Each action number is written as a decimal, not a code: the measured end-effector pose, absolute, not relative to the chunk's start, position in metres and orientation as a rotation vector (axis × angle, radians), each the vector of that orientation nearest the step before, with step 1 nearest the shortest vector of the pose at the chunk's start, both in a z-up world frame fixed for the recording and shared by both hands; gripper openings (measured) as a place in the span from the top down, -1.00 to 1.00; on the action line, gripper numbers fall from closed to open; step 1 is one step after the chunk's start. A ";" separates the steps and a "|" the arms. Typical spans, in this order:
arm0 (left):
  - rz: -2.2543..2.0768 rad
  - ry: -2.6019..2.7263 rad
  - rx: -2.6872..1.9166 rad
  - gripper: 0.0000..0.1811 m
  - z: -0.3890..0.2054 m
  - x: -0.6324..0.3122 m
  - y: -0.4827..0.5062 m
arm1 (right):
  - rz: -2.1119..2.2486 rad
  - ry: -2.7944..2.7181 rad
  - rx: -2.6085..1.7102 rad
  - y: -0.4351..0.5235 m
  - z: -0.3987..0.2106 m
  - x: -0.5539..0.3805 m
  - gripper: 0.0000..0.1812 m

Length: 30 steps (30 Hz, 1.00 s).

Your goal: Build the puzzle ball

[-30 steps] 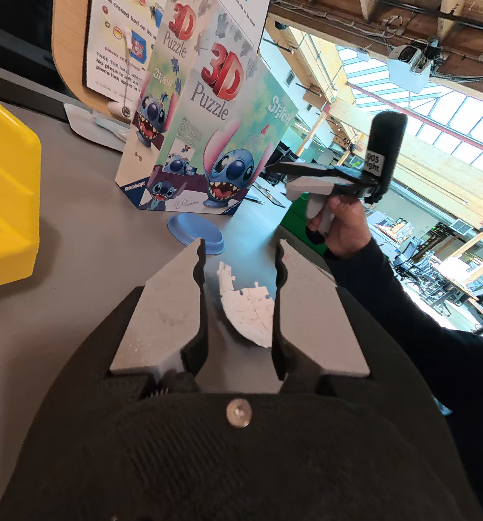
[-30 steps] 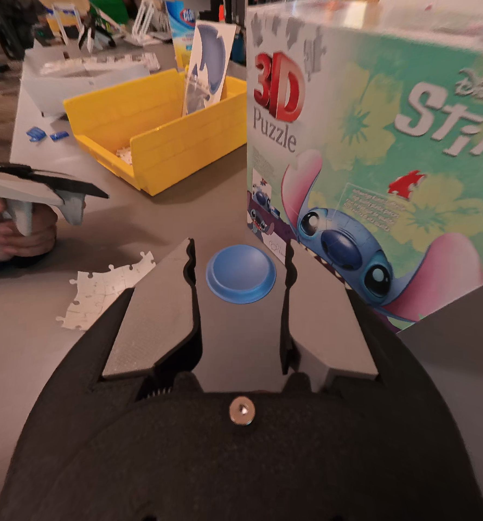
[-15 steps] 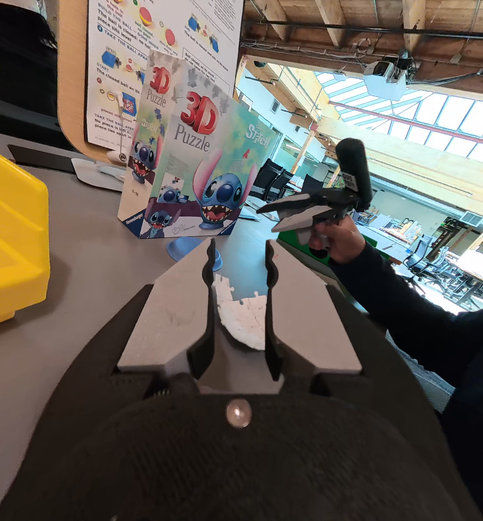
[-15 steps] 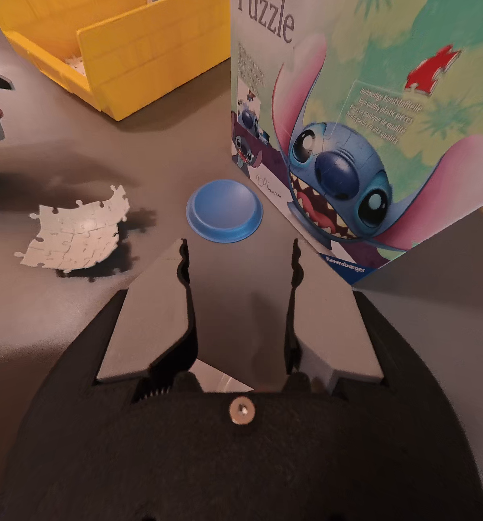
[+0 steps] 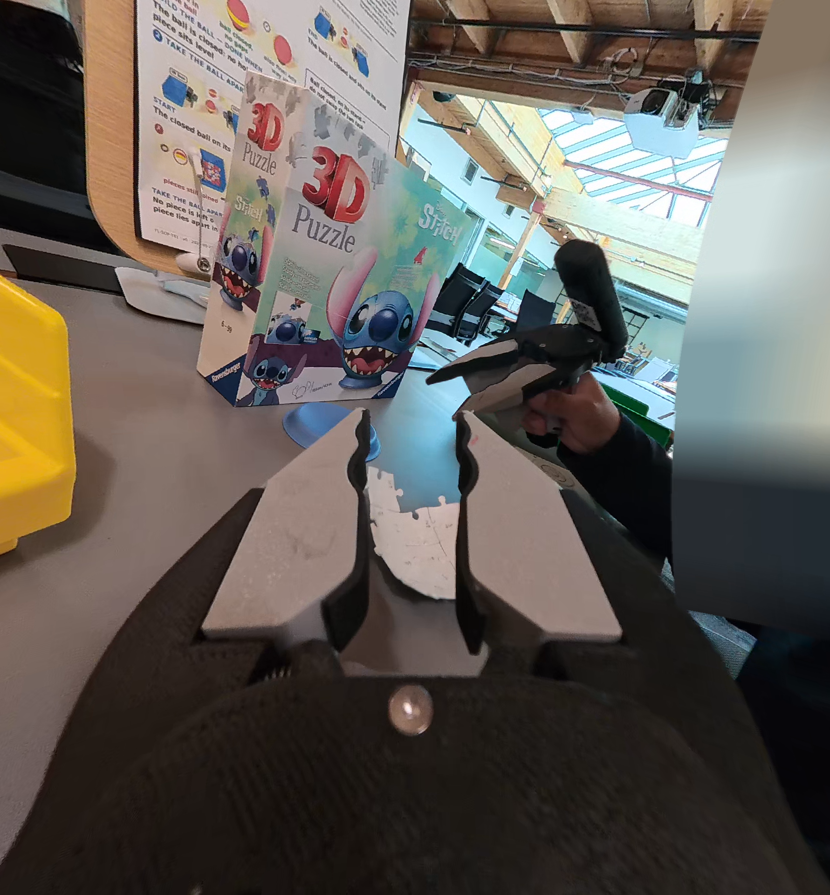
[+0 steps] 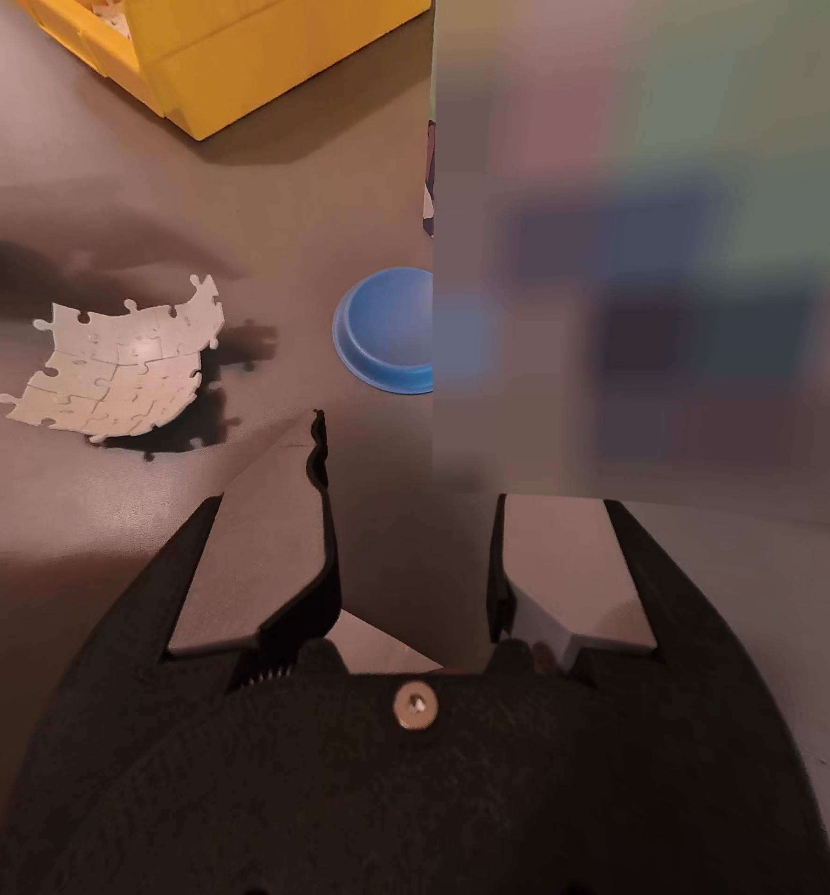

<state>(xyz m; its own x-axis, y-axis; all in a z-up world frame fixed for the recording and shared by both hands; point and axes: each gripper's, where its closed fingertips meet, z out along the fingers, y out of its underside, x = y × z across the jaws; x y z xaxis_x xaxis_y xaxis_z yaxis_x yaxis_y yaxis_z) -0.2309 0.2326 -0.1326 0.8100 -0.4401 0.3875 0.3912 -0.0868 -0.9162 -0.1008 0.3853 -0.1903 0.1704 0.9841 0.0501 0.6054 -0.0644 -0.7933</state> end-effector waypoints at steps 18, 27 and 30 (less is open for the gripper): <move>-0.426 0.201 -1.484 0.54 -0.128 -0.212 0.226 | 0.500 -1.417 -1.741 0.409 -0.196 -0.094 0.22; -0.286 0.185 -1.583 0.44 -0.140 -0.251 0.235 | 0.628 -1.305 -1.830 0.423 -0.189 -0.077 0.21; -0.138 0.211 -1.594 0.47 -0.143 -0.289 0.236 | 0.696 -1.321 -1.818 0.410 -0.184 -0.082 0.23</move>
